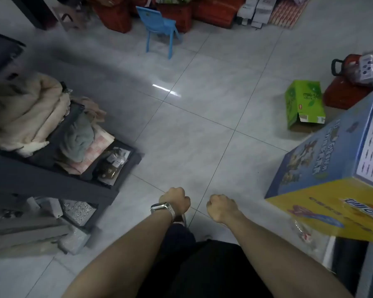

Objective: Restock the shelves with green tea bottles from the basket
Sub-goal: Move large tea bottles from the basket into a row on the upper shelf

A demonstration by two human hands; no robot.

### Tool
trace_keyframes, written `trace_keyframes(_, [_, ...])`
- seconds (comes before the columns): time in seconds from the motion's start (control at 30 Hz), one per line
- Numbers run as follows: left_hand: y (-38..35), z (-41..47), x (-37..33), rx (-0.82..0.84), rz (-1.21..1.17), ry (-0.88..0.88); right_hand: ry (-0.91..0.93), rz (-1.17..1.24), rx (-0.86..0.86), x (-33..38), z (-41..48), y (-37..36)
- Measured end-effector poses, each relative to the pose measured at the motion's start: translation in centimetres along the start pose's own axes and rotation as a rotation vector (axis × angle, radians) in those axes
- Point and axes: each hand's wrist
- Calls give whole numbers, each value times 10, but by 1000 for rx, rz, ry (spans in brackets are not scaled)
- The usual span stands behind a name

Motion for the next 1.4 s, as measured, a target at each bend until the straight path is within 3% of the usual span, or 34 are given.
trace_keyframes(0.13, [20, 27, -1, -56, -27, -9, -3, 0, 1, 5, 28, 18])
trace_keyframes(0.53, [140, 169, 2, 11, -14, -133, -51, 111, -32, 80, 150, 142])
trace_keyframes(0.77, [200, 248, -7, 64, 8, -169, -44, 19, -70, 105, 211, 209])
trace_keyframes(1.2, [365, 423, -81, 103, -65, -11, 37, -66, -12, 97, 391, 405])
trace_keyframes(1.4, [448, 492, -133, 83, -61, 2, 36, -43, -72, 94, 459, 502])
Point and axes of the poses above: each hand's wrist, its own z-axis towards the middle knuckle, its own y-axis out of the back of the hand, x = y × z, and after that the axes turned 6 degrees about z, right-handed
